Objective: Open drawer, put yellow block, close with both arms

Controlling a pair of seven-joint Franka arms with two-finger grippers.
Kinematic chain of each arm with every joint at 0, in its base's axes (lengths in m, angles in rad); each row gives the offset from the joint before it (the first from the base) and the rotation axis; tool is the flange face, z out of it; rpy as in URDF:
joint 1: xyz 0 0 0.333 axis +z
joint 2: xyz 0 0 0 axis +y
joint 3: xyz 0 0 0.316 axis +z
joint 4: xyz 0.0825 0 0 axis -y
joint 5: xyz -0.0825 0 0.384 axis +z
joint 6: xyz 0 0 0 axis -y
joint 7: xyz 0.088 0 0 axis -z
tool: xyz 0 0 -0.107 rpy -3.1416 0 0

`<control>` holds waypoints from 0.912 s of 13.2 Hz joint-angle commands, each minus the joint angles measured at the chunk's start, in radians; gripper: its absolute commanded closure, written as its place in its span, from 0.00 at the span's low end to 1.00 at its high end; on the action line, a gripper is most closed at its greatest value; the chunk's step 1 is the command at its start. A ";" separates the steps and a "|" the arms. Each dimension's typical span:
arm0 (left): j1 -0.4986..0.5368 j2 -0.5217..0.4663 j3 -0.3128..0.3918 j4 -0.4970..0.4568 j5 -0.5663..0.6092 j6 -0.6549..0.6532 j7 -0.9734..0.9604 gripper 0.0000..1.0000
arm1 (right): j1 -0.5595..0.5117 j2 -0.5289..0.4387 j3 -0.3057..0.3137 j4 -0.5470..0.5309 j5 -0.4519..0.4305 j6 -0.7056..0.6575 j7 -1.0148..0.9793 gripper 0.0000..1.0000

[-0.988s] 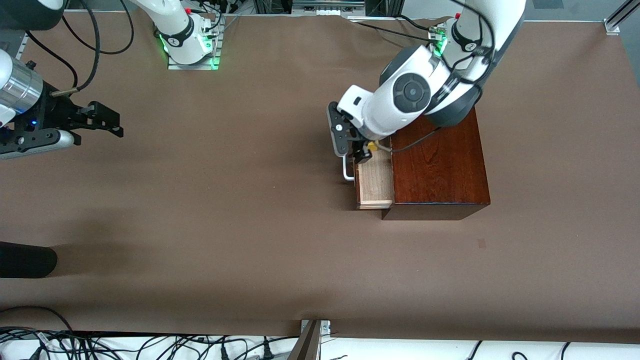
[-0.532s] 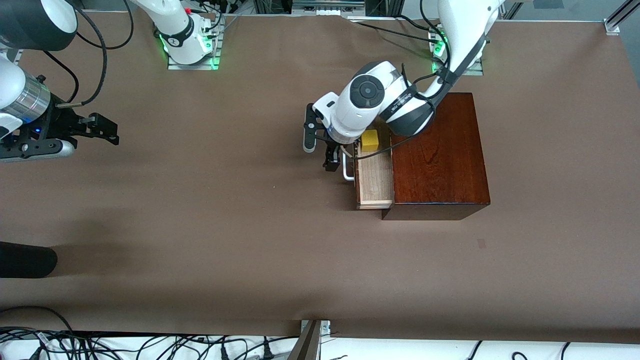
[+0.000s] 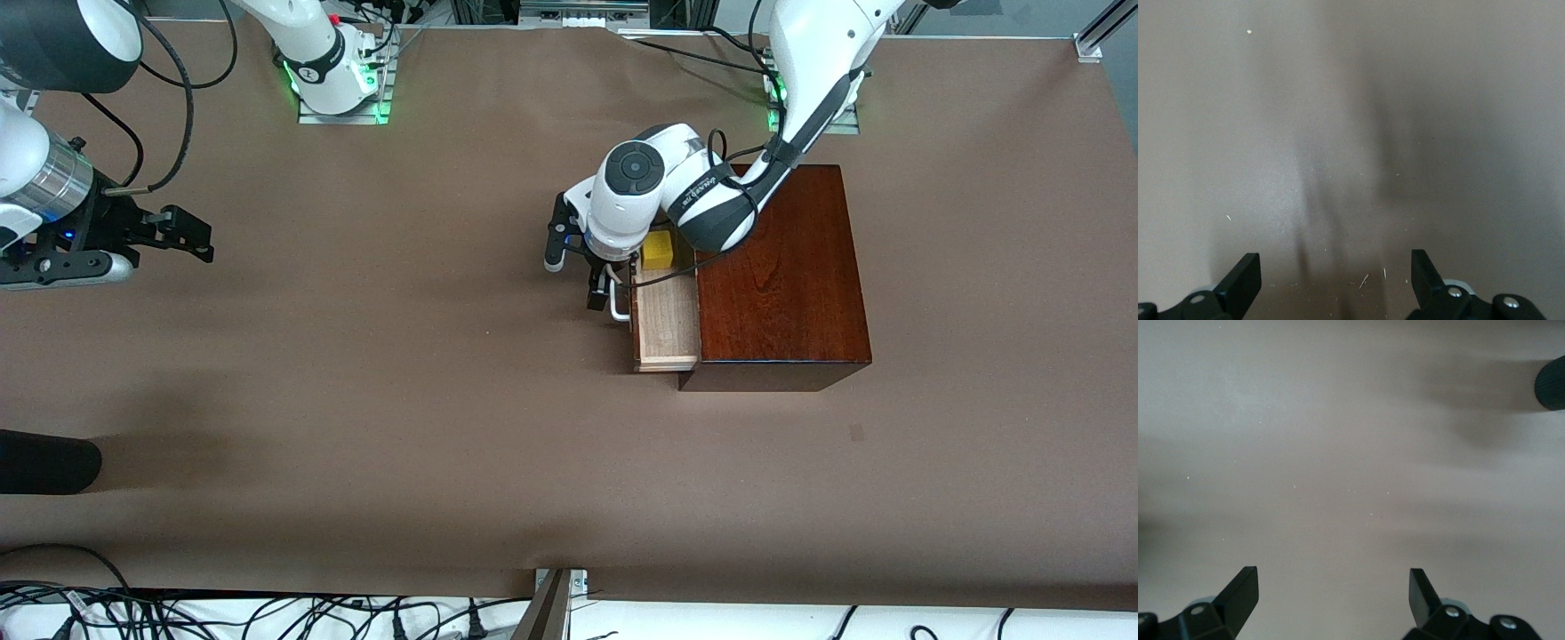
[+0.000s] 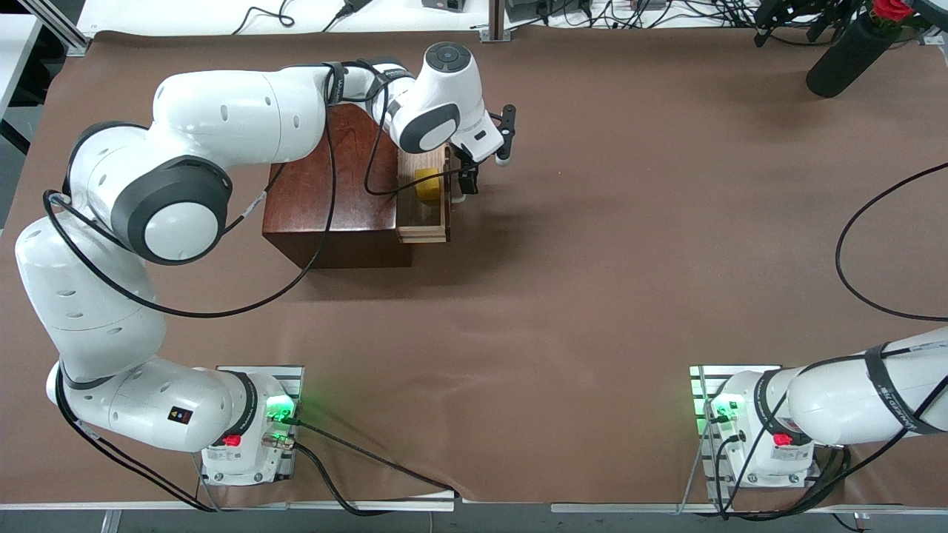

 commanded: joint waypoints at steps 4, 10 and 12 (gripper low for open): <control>0.043 -0.050 0.008 -0.002 0.085 -0.264 0.029 0.00 | 0.002 0.016 0.004 0.049 -0.013 -0.001 0.000 0.00; 0.077 -0.048 0.011 0.024 0.090 -0.331 0.068 0.00 | 0.002 0.016 0.007 0.049 -0.012 -0.003 0.006 0.00; 0.083 -0.048 0.008 0.025 0.088 -0.331 0.067 0.00 | 0.004 0.016 0.008 0.049 -0.012 -0.003 0.005 0.00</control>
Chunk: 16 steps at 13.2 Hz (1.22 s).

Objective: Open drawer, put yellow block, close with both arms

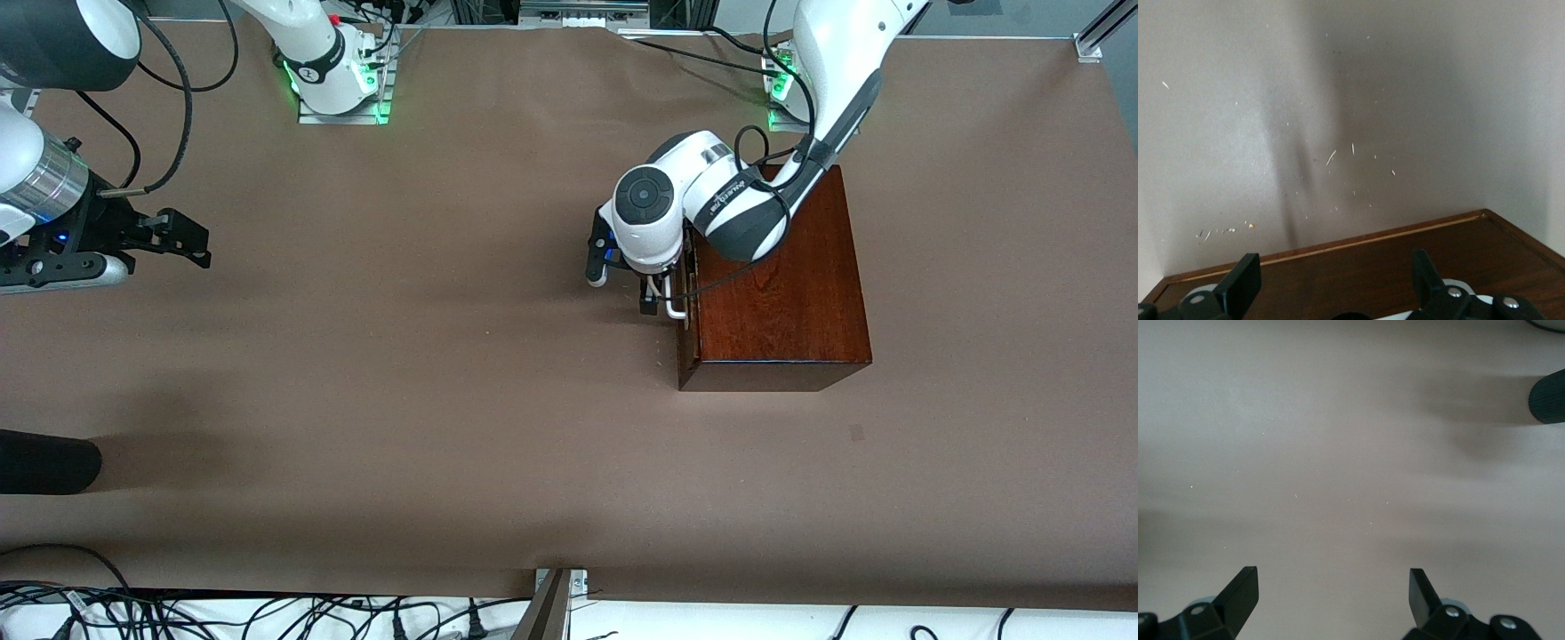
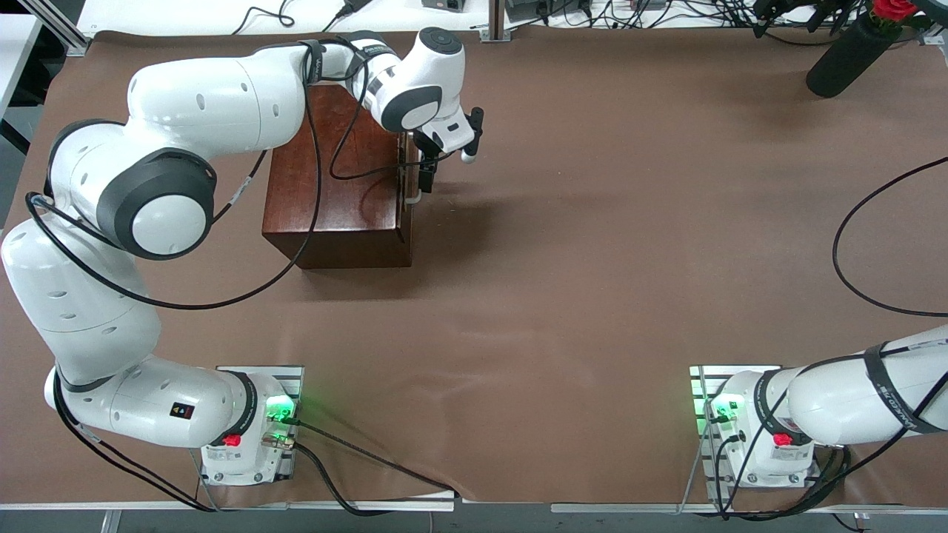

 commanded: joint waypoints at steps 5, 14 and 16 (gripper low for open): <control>0.017 -0.035 -0.002 0.004 0.022 -0.029 0.036 0.00 | 0.004 0.008 0.004 0.020 -0.011 -0.006 0.004 0.00; 0.018 -0.134 -0.005 0.061 -0.192 -0.063 -0.143 0.00 | 0.002 0.008 0.004 0.018 -0.009 -0.006 0.004 0.00; 0.020 -0.142 -0.001 0.182 -0.245 -0.237 -0.252 0.00 | 0.002 0.008 0.004 0.018 -0.011 -0.006 0.004 0.00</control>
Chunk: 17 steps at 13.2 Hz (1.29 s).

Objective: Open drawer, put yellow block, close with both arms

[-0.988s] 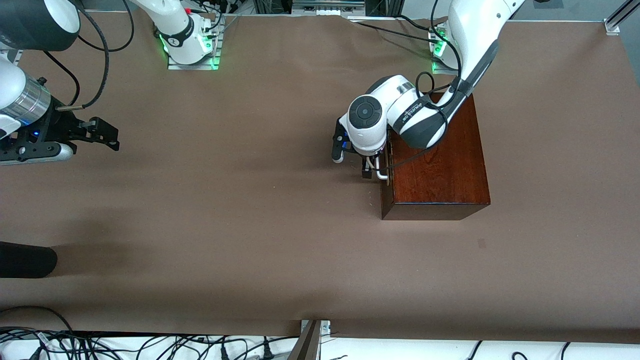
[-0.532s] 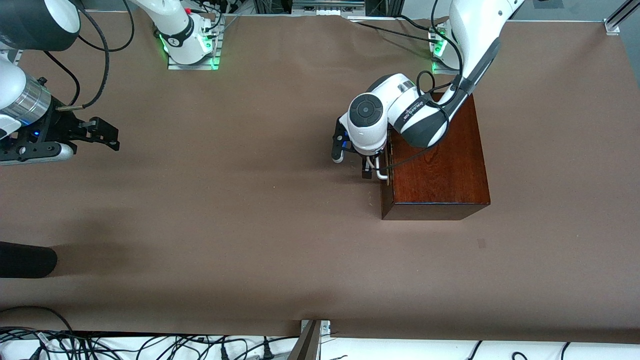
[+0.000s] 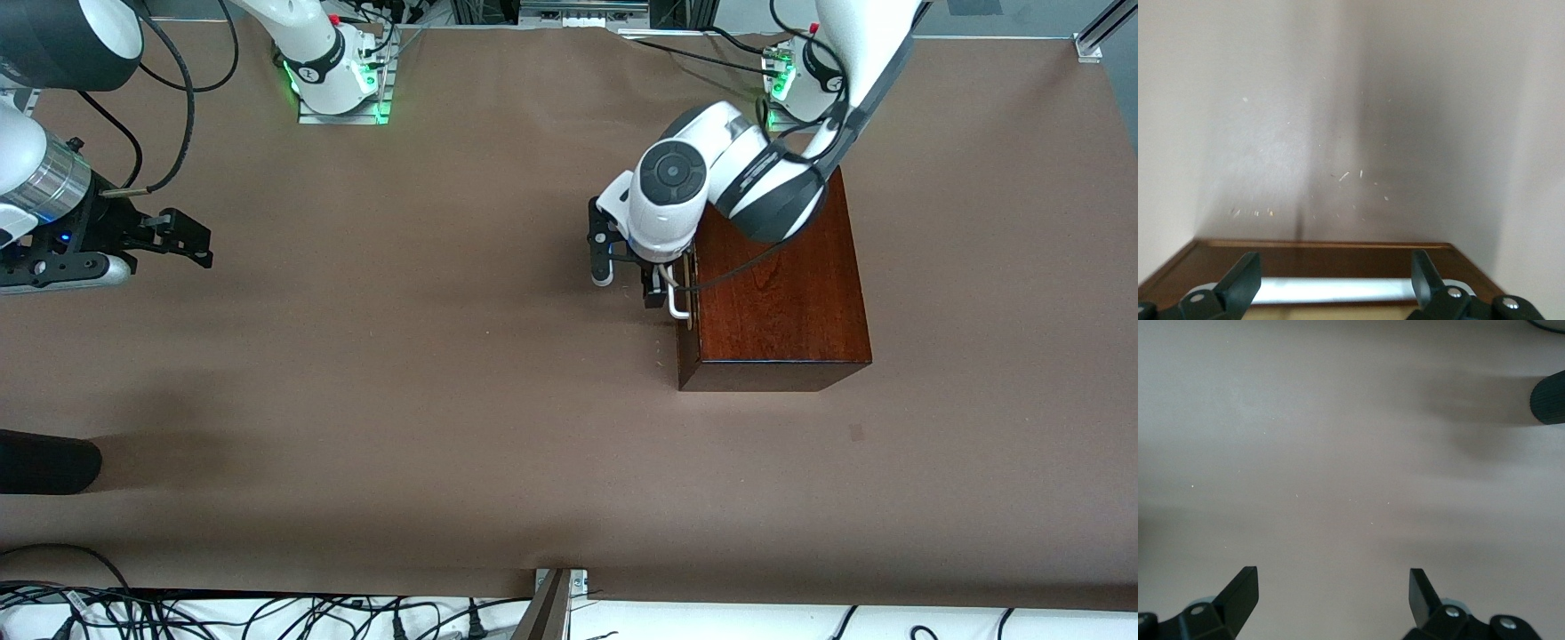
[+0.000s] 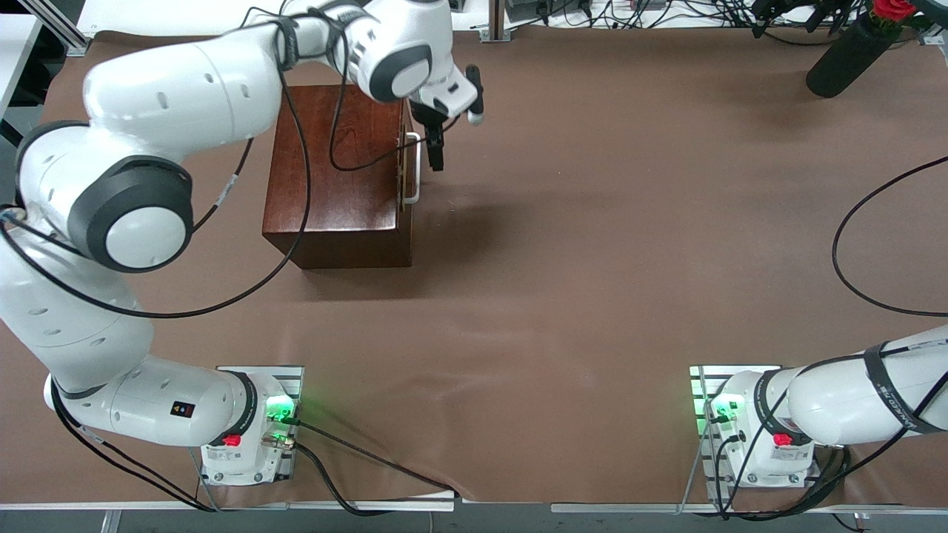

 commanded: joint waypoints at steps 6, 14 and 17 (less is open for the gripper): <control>0.180 -0.059 0.006 0.307 -0.048 -0.471 -0.302 0.00 | 0.002 0.008 0.000 0.018 -0.011 -0.006 0.004 0.00; 0.458 -0.116 0.006 0.313 -0.041 -0.548 -0.295 0.00 | 0.002 0.009 0.000 0.018 -0.009 -0.006 0.001 0.00; 0.361 -0.208 0.170 0.299 -0.051 -0.467 -0.345 0.00 | 0.002 0.009 0.000 0.018 -0.009 -0.006 0.000 0.00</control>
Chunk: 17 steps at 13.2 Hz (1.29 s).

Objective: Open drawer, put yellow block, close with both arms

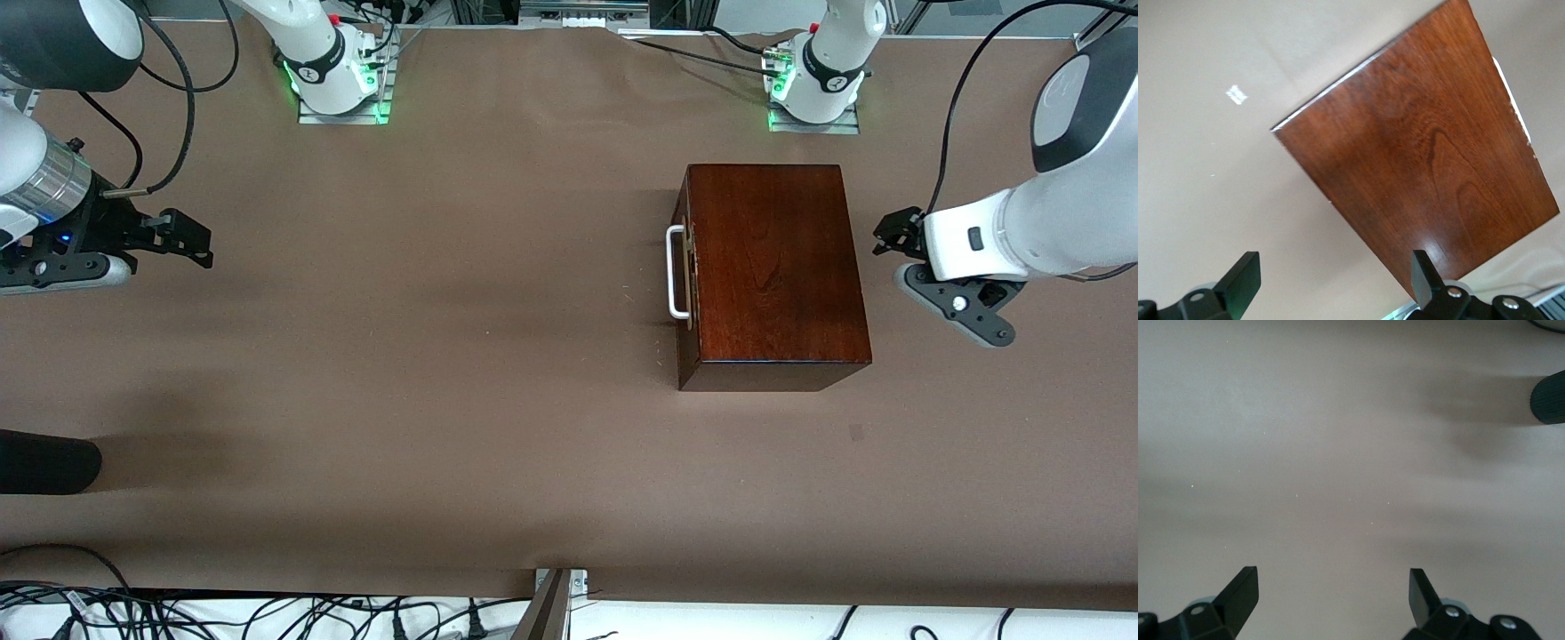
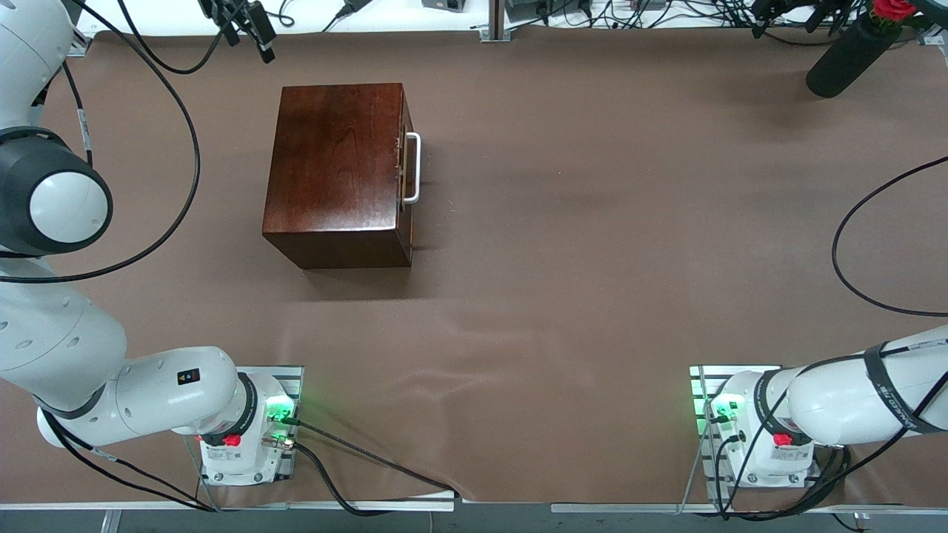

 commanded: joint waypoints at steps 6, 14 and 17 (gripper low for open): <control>-0.271 -0.346 0.383 -0.330 -0.039 0.210 -0.474 0.00 | -0.003 0.008 -0.004 0.015 -0.009 -0.009 -0.002 0.00; -0.268 -0.325 0.403 -0.333 -0.131 0.249 -0.466 0.00 | -0.004 0.008 -0.006 0.015 -0.009 -0.007 -0.002 0.00; -0.264 -0.322 0.403 -0.330 -0.128 0.249 -0.465 0.00 | -0.004 0.008 -0.006 0.015 -0.009 -0.007 -0.002 0.00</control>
